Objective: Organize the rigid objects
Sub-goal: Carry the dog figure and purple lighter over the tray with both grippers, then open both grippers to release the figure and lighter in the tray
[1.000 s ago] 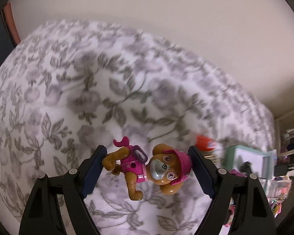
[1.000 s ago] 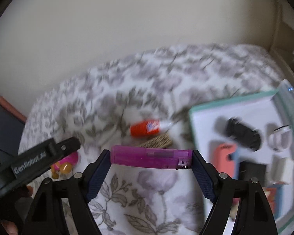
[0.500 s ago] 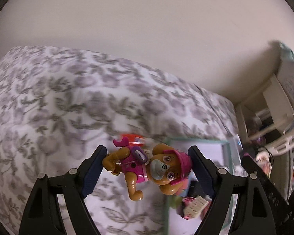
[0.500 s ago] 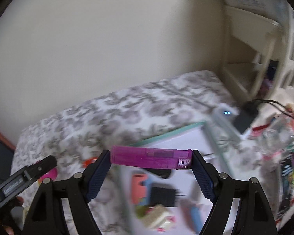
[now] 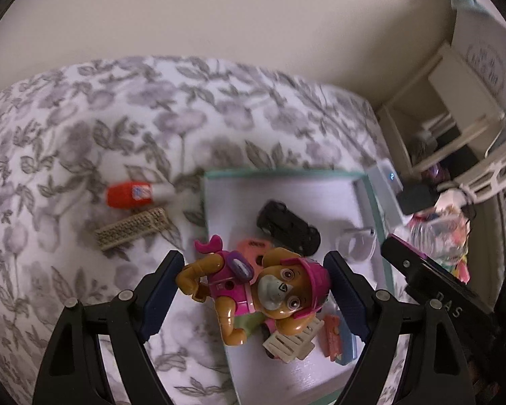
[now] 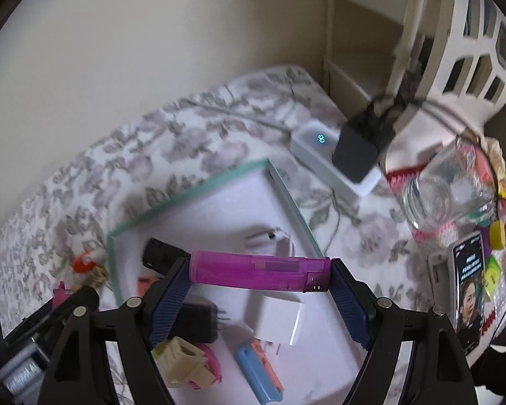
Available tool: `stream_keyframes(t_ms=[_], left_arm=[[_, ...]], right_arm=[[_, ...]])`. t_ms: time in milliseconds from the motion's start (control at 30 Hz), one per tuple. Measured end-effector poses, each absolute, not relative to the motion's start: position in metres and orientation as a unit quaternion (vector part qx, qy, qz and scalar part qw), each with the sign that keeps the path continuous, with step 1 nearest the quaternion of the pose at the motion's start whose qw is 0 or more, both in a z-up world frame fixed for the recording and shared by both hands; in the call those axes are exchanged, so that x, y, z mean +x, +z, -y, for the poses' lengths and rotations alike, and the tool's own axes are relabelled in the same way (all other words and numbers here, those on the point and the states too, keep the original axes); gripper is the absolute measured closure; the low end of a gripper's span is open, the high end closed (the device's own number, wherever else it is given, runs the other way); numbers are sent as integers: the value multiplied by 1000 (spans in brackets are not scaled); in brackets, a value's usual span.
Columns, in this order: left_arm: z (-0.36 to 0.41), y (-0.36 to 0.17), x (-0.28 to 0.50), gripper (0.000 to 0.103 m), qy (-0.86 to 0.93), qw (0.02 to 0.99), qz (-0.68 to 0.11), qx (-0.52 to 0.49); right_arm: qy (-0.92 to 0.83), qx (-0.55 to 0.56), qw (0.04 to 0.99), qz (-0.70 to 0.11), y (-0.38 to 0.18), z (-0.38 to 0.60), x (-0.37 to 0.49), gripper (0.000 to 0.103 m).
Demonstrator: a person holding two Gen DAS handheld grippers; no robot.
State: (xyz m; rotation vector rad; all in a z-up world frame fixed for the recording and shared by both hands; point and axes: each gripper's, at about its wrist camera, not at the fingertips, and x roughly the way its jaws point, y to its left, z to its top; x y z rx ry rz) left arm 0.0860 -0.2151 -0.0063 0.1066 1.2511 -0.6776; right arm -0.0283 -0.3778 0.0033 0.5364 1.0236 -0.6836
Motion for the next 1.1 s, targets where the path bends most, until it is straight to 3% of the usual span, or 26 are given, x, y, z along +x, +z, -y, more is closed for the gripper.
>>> stream_keyframes(t_ms=[733, 1100], left_arm=[[237, -51, 74, 17, -295, 726, -615, 90], [226, -32, 83, 6, -304, 732, -608, 57]], right_arm=[[-301, 274, 737, -539, -53, 393, -26, 19], [-290, 285, 762, -505, -32, 392, -24, 15]])
